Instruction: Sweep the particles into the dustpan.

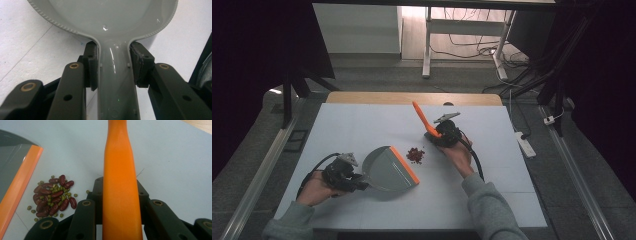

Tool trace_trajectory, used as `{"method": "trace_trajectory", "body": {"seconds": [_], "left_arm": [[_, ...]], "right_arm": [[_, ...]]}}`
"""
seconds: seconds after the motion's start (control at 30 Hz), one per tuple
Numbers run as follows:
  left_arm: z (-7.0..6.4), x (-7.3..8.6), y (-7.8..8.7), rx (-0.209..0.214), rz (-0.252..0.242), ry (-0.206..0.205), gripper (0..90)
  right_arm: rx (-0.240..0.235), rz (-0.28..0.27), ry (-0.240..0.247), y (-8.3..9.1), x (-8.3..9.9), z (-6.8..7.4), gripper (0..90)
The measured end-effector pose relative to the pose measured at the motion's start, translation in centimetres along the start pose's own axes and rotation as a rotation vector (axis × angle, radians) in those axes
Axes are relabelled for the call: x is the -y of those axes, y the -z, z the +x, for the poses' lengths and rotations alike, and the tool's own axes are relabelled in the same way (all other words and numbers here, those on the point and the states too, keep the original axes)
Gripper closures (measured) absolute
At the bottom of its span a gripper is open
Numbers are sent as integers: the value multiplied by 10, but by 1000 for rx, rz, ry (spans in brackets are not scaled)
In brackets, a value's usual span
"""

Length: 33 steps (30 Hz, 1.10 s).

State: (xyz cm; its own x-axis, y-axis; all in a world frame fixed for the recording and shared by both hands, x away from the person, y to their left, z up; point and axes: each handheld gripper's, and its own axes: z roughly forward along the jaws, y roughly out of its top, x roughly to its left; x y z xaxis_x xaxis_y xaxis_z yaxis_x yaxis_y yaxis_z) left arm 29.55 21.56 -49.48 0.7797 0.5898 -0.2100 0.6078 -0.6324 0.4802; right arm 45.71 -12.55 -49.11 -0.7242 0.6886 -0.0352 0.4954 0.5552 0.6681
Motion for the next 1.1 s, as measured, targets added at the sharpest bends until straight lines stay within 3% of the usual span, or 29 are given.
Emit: {"method": "trace_trajectory", "body": {"seconds": [0.73, 1.1], "left_arm": [[-1, -3, -3, 7, 3, -5, 616], [-1, -4, -6, 8, 5, 0, 617]], "right_arm": [[-17, 21, 22, -10, -5, 12, 709], [-38, 32, 48, -13, -8, 27, 709]]}}
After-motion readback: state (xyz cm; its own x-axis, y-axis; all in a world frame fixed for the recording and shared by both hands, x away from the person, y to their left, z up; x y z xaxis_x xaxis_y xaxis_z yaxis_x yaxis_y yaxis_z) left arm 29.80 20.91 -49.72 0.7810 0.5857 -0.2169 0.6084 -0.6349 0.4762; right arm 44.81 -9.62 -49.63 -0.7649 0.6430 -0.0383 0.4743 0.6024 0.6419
